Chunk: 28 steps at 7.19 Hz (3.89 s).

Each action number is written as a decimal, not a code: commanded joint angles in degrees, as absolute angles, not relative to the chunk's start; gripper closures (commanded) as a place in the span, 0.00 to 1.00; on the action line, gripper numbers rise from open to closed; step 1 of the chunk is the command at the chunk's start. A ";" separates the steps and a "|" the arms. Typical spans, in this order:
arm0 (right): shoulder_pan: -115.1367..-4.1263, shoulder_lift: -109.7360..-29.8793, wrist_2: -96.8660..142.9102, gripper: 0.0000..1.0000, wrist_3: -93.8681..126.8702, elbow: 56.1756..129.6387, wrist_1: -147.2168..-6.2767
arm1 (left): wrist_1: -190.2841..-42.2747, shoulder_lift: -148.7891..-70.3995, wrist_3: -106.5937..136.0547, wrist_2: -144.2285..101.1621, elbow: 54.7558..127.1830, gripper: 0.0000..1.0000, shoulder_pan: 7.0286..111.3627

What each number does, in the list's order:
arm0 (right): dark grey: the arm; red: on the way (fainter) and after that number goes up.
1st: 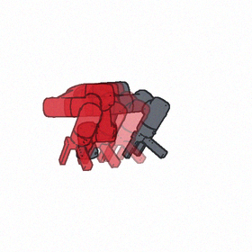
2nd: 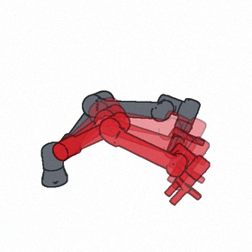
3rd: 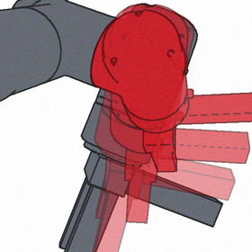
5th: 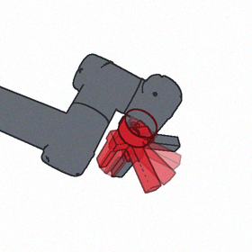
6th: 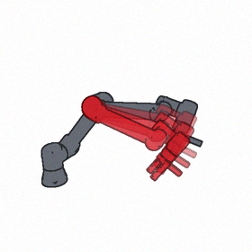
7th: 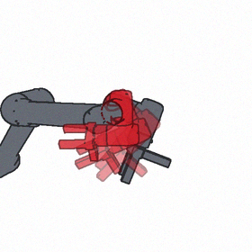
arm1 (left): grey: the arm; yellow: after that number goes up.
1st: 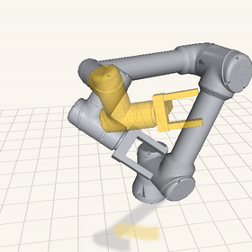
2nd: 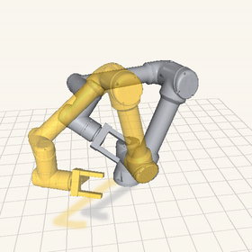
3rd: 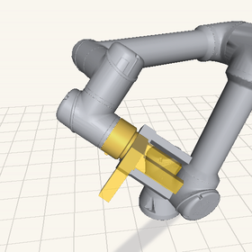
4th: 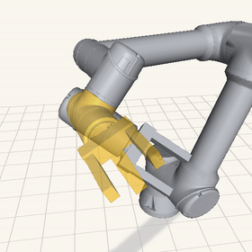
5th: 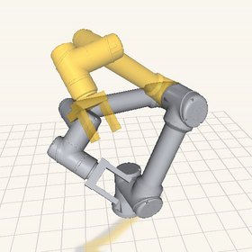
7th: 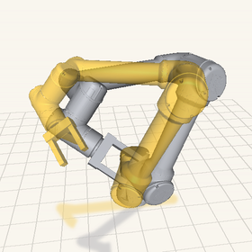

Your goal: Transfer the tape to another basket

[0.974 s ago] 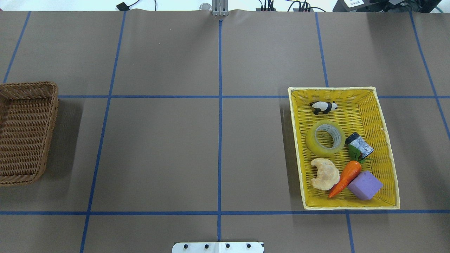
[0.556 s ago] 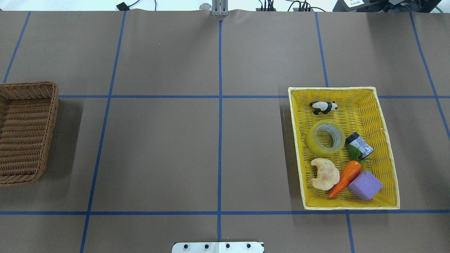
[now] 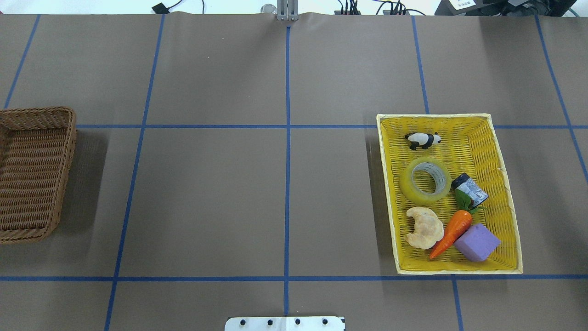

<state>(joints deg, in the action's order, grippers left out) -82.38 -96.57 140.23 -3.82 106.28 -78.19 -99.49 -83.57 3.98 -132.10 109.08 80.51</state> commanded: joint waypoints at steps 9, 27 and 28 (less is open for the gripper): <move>-44.47 -83.58 117.67 0.07 24.89 105.03 -67.24 | -100.72 -83.23 4.22 -132.10 109.07 0.02 80.42; -48.88 -68.50 136.04 1.00 52.43 101.42 -67.15 | -115.30 -94.01 46.50 -132.80 109.51 0.02 62.34; -48.00 -66.20 136.32 1.00 55.95 101.86 -67.15 | -118.97 -96.91 55.20 -132.80 109.51 0.02 59.88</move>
<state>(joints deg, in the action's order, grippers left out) -49.30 -69.35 135.15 50.88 101.43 -67.25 -115.36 -93.03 44.74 -132.77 109.37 63.24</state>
